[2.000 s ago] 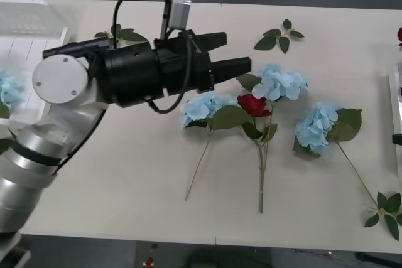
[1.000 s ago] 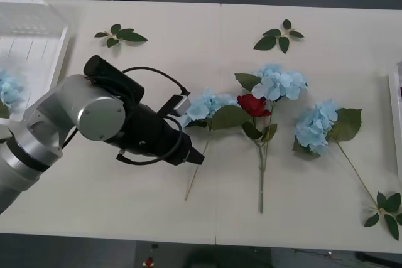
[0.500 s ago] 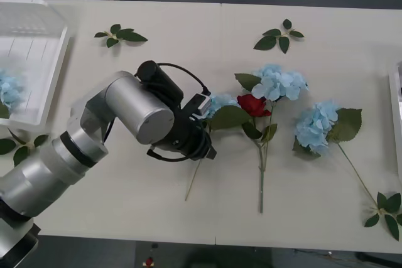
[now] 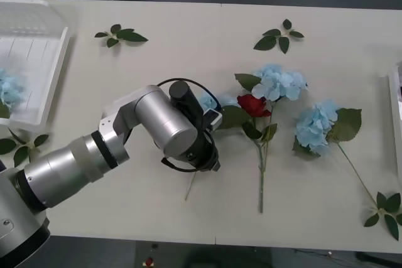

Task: Put the red flowers into the right box and the blue flowers into the left box

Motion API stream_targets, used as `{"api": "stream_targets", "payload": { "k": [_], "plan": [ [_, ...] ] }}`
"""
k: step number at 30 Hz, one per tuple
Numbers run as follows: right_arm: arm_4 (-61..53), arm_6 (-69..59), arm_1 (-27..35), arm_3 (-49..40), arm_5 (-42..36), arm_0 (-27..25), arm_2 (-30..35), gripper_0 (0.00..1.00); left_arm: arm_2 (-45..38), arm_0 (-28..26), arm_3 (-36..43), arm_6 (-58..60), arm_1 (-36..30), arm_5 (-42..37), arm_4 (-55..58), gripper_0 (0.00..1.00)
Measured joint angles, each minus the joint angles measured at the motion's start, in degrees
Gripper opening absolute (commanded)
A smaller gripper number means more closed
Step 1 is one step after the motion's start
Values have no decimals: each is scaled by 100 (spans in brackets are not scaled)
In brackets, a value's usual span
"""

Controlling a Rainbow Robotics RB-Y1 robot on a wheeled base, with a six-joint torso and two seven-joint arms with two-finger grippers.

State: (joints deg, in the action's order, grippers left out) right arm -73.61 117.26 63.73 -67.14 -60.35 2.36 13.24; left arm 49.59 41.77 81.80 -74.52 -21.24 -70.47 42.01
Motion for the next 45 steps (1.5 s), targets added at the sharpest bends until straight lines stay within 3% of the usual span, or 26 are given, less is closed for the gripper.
{"api": "stream_targets", "payload": {
  "k": [2, 5, 7, 8, 9, 20, 24, 29, 35, 40, 45],
  "plan": [
    [1, 0, 0, -514, 0, -147, 0, 64, 188, 156, -72, 0, 0, 1, -1, 69],
    [7, -3, -1, -1260, -19, -421, -1, 64, 388, 333, -189, 0, 0, 20, -38, 56],
    [37, -46, -2, -1598, -124, -547, -17, 64, 414, 352, -198, 0, 0, 53, -88, 31],
    [69, -118, -2, -1757, -155, -592, -64, 64, 413, 351, -199, 0, 0, 55, -91, 5],
    [93, -208, -2, -1892, -150, -624, -138, 64, 412, 351, -199, 0, 0, 55, -90, 0],
    [280, -446, -2, -2845, 577, -647, -1493, 64, 294, 351, -176, -3, -58, 53, -292, 0],
    [406, -452, -2, -2939, 1071, -487, -2096, 64, 73, 351, 216, -74, -364, -158, -276, 0],
    [473, -476, 0, -2956, 1439, -75, -2939, 64, -523, 351, 1084, -246, -827, -1197, -266, 0],
    [611, -486, 1, -2967, 1750, 448, -3706, 64, -2429, 357, 2520, -1410, -1308, -3867, -269, 0],
    [622, -571, 1, -2878, 1806, 916, -4254, 64, -3377, 477, 3137, -2560, -2376, -3958, -354, 0],
    [697, -752, 4, -2633, 1807, 1279, -4671, 64, -3538, 492, 2519, -4030, -3453, -3959, -981, 0]
  ]
}}
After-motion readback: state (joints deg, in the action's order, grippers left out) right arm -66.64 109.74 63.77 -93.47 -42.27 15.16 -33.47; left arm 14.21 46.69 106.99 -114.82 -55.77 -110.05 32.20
